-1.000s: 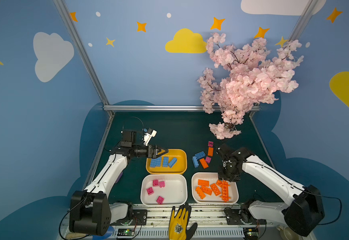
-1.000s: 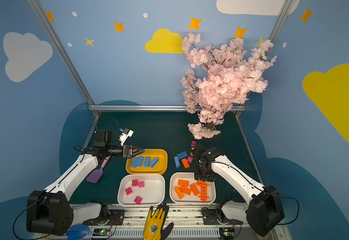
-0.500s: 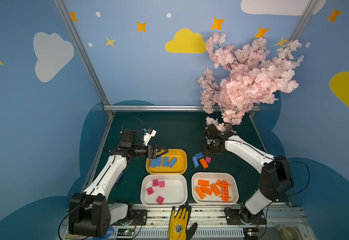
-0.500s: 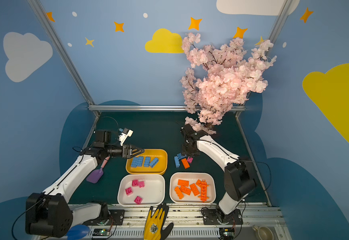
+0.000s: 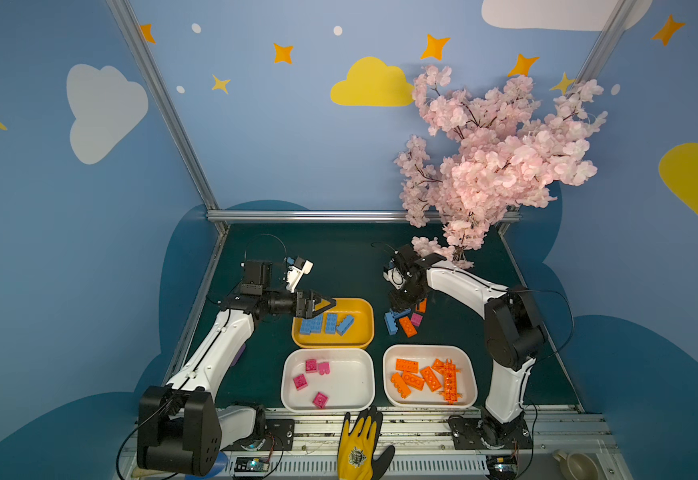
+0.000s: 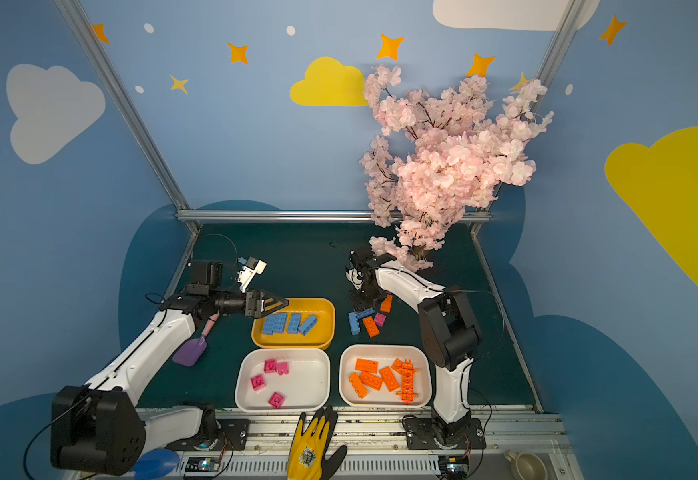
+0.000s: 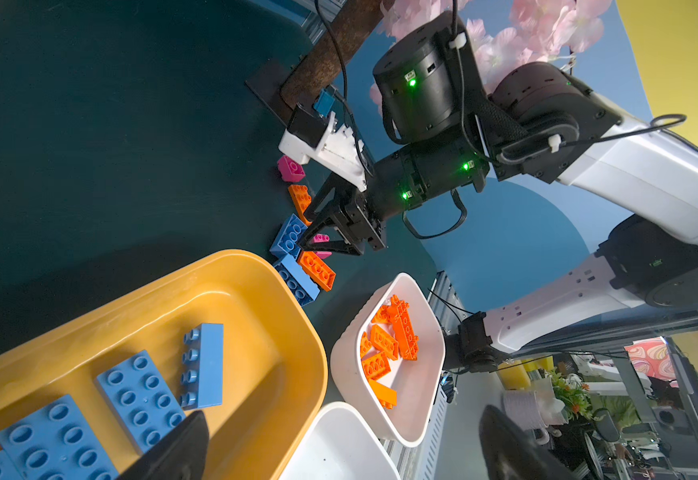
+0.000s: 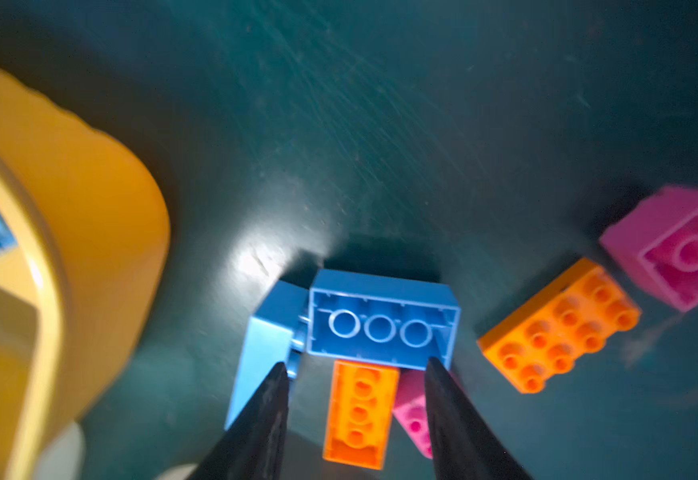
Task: Sort the legos into containers by color
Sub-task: 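Move the right gripper back to the pile above the remaining bricks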
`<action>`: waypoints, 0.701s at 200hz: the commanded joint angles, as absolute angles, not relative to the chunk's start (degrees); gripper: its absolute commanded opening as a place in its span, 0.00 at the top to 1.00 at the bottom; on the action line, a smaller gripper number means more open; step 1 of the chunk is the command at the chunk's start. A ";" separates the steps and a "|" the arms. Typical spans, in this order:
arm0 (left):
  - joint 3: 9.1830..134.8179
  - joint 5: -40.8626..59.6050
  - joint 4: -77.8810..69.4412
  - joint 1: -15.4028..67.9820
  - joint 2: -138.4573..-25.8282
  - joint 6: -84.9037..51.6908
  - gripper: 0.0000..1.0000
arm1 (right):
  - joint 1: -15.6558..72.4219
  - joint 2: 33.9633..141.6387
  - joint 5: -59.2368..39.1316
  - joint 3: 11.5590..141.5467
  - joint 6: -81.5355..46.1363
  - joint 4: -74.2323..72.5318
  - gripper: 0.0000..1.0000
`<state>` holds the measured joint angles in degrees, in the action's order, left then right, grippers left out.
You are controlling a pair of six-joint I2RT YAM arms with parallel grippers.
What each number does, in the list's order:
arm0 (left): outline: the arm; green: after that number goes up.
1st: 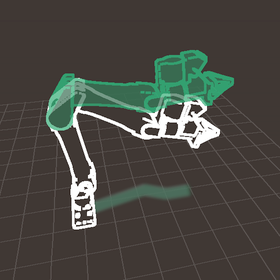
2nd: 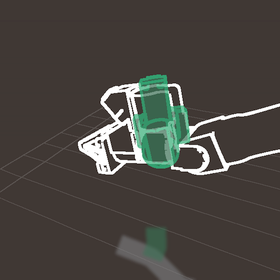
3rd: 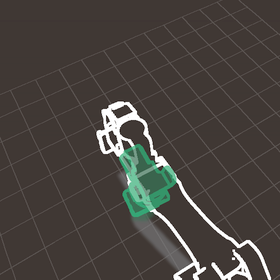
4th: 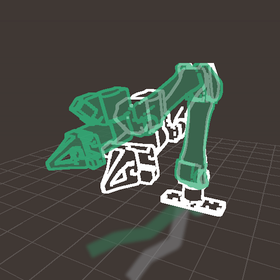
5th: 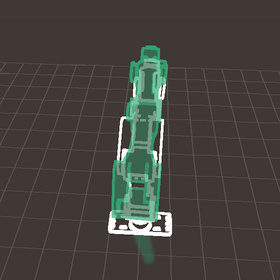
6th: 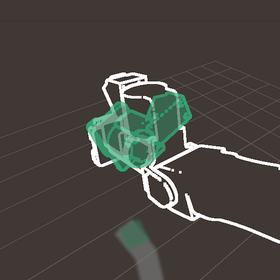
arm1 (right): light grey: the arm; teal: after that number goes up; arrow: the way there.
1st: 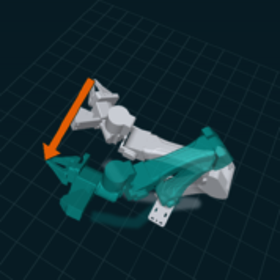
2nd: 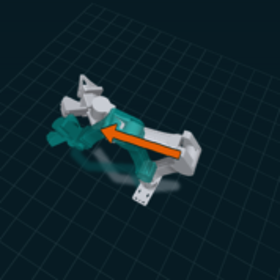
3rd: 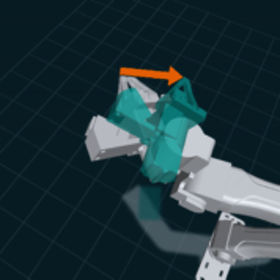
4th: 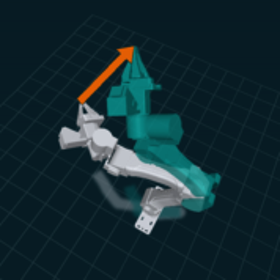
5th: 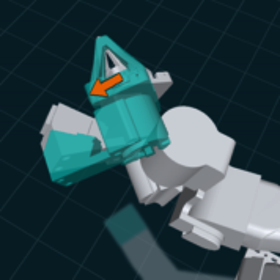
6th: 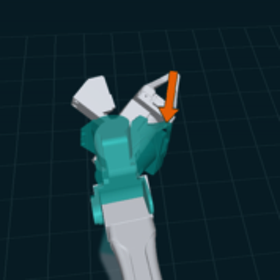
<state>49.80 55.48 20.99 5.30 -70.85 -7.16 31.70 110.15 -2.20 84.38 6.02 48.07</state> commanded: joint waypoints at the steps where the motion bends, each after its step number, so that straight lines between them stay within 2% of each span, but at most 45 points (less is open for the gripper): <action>1: 48.55 55.48 21.63 5.21 -70.43 -5.86 0.01 | 30.50 110.71 -3.18 85.80 24.94 51.95 0.47; 30: 48.53 55.37 22.20 5.21 -71.01 -5.05 0.00 | 30.86 110.04 -0.99 82.40 35.99 48.52 0.43; 67: 48.55 55.11 23.03 5.14 -71.13 -4.05 0.00 | 30.72 110.87 -0.54 81.73 43.99 45.52 0.38; 95: 48.38 54.91 23.03 5.07 -71.34 -4.04 0.00 | 30.85 112.54 1.47 82.15 45.14 43.86 0.36; 140: 48.27 54.82 23.67 5.05 -71.28 -3.65 0.01 | 31.47 113.03 -1.39 81.55 47.09 43.40 0.36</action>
<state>48.93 54.98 22.17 5.26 -70.94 -5.17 31.00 112.90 0.51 82.21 44.29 43.88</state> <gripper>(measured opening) 0.994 0.637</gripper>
